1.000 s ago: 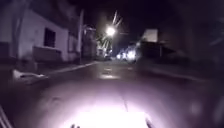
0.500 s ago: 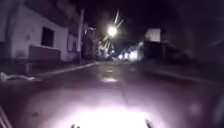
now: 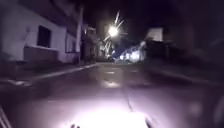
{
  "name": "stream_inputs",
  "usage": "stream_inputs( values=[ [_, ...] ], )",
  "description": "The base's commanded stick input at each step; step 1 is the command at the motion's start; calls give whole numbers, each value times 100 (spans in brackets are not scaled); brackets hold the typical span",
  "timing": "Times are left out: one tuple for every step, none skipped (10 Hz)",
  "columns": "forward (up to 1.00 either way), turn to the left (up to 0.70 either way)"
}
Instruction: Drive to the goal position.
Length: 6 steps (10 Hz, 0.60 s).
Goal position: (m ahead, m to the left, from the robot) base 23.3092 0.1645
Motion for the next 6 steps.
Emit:
stream_inputs(
  values=[
    [100,-12],
    [100,0],
    [100,0],
    [100,0],
    [100,0],
    [100,0]
  ],
)
